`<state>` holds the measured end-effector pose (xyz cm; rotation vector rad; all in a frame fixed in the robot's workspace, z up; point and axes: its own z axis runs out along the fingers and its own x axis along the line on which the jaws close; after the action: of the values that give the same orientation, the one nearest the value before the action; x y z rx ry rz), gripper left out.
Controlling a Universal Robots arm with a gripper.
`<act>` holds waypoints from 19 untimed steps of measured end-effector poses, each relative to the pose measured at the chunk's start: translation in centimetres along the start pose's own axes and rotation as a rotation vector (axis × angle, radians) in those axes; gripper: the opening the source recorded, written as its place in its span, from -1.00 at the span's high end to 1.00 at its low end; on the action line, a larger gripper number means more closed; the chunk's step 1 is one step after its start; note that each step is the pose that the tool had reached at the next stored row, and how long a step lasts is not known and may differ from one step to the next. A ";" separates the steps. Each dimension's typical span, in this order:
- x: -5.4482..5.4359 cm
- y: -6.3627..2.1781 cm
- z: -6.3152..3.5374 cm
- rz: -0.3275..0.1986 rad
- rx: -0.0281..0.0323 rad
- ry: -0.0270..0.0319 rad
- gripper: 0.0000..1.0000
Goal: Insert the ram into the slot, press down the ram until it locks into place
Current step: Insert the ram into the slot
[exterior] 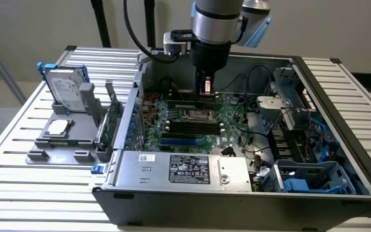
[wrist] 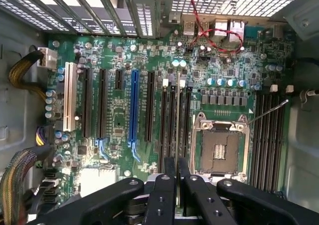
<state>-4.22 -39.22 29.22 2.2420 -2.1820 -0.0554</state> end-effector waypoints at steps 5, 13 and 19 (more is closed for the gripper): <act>0.0 -0.04 0.91 0.001 0.0050 0.0000 0.73; 0.1 -0.09 2.23 0.001 0.0086 0.0010 0.73; 0.1 -0.26 2.98 0.001 0.0093 0.0022 0.73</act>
<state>-4.06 -39.25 26.23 2.2449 -2.1866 -0.0428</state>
